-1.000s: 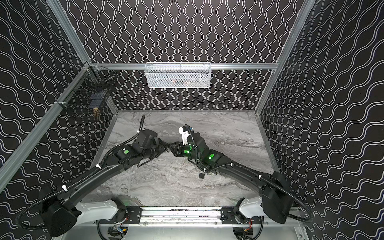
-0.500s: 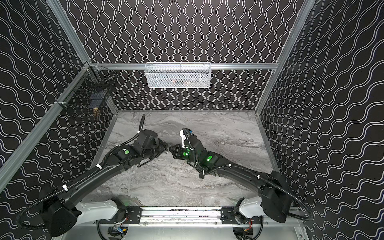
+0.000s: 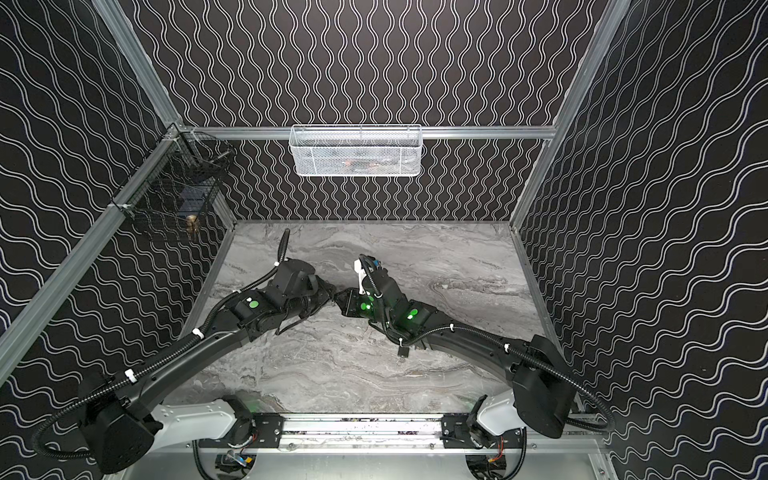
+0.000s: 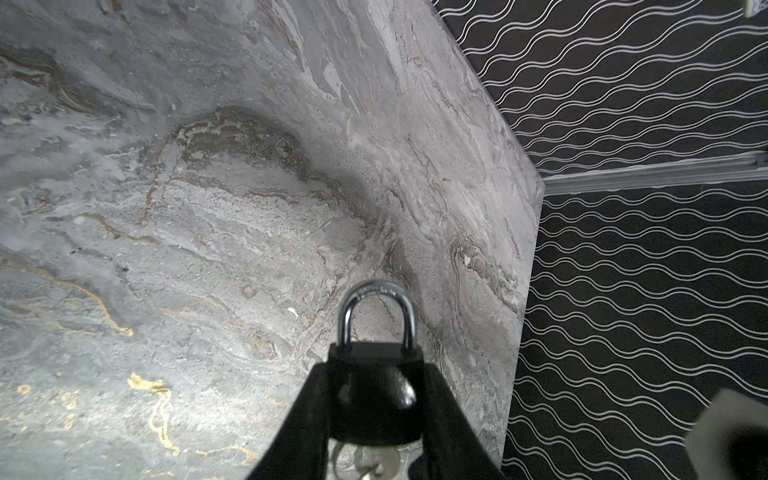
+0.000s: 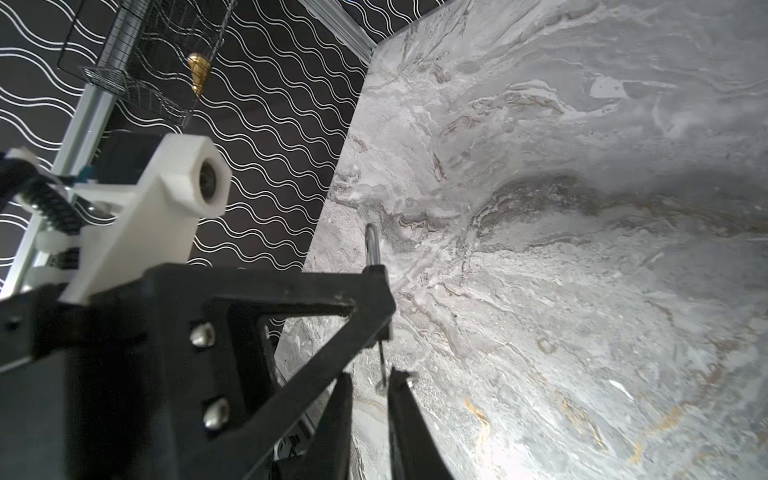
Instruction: Unlock with the key
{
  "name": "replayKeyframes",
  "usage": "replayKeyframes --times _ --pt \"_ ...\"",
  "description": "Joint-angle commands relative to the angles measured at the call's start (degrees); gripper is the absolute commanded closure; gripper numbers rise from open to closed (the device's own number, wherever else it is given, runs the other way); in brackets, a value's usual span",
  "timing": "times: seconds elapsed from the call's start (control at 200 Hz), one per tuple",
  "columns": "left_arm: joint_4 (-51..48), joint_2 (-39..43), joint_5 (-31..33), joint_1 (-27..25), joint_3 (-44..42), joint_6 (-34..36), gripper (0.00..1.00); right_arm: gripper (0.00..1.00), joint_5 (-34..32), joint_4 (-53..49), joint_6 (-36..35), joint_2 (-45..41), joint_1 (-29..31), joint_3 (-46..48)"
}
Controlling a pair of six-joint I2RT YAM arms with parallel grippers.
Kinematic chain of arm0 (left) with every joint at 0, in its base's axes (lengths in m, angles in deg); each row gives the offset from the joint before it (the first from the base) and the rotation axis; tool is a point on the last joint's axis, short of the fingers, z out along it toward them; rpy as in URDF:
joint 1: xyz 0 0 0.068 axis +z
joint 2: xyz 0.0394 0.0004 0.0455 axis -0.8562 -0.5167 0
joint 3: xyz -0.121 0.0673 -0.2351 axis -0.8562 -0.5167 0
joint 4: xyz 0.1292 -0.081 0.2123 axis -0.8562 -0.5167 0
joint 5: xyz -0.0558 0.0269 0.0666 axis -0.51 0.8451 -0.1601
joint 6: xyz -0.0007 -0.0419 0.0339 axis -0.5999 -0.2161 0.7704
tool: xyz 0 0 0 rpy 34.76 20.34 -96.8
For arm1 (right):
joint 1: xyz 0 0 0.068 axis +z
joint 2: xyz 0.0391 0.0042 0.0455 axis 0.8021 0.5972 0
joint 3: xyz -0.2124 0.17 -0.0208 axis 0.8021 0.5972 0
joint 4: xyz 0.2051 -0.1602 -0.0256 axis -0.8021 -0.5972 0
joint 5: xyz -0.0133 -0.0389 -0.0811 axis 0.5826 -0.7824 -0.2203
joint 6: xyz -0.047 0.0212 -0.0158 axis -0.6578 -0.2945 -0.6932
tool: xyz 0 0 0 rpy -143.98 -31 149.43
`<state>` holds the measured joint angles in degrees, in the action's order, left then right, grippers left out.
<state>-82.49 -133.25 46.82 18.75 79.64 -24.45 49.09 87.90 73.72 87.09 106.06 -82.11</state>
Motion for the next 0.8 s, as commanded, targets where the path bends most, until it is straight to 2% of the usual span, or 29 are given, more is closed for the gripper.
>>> replayKeyframes --times 0.0,0.571,0.796 --pt "1.8 0.4 0.6 0.0 -0.1 -0.7 1.0 0.81 0.9 2.2 -0.1 0.6 0.2 -1.1" --pt "2.4 0.9 -0.1 0.1 -0.1 -1.3 1.0 0.83 -2.2 -0.7 -1.3 1.1 0.4 -1.1" --pt "3.4 0.6 -1.5 0.1 -0.1 -2.1 1.0 0.86 0.1 0.8 -1.3 2.2 0.4 -1.5"
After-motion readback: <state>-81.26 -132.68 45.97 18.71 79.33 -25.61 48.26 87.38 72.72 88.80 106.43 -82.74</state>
